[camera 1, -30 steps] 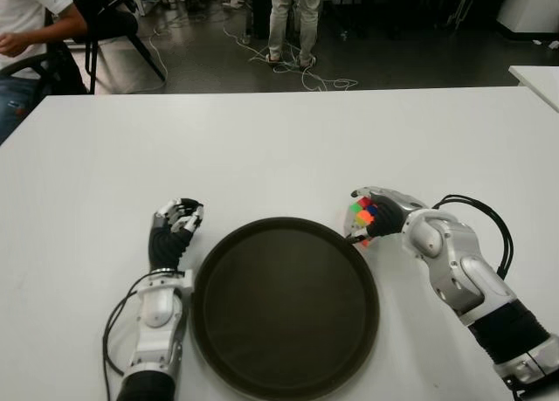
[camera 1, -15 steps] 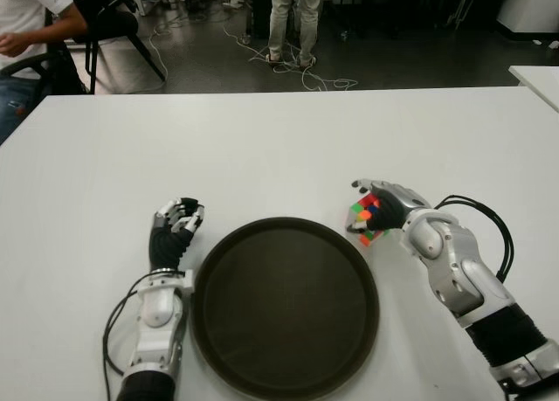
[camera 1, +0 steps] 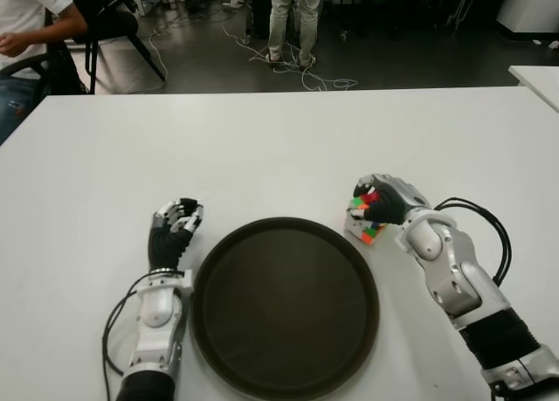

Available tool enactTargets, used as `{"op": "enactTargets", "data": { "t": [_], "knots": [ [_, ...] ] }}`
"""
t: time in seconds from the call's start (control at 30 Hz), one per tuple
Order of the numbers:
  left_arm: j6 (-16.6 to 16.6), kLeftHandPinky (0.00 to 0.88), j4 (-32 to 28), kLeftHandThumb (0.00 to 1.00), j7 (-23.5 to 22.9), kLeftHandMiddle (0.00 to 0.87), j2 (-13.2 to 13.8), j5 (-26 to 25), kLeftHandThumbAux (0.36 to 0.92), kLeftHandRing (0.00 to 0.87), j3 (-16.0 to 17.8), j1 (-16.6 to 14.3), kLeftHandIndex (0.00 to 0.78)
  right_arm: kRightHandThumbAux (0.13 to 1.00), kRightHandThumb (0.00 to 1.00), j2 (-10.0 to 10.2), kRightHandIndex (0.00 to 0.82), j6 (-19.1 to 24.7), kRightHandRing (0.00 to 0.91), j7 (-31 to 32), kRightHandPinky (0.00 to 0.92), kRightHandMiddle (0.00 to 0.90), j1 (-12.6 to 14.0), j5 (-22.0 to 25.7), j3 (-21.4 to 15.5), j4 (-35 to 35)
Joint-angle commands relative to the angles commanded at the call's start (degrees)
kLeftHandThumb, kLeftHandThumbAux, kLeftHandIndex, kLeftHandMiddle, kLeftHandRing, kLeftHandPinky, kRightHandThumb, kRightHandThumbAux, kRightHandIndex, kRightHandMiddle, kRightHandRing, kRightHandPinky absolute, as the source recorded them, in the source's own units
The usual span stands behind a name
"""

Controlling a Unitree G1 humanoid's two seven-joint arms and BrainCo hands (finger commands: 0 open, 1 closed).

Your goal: Pick up the Rubik's Cube and put it in the plate

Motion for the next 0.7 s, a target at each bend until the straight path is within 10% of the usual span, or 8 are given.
{"op": "enactTargets", "data": {
  "t": [0.7],
  "knots": [
    [-0.5, 0.441, 0.4, 0.831, -0.3, 0.46, 0.3, 0.5, 0.677, 0.429, 0.0, -0.1, 0.413, 0.721, 0.69, 0.5, 0.426, -2.9, 0.618, -4.2, 0.592, 0.608, -0.3, 0.7, -0.7, 1.8]
  ]
}}
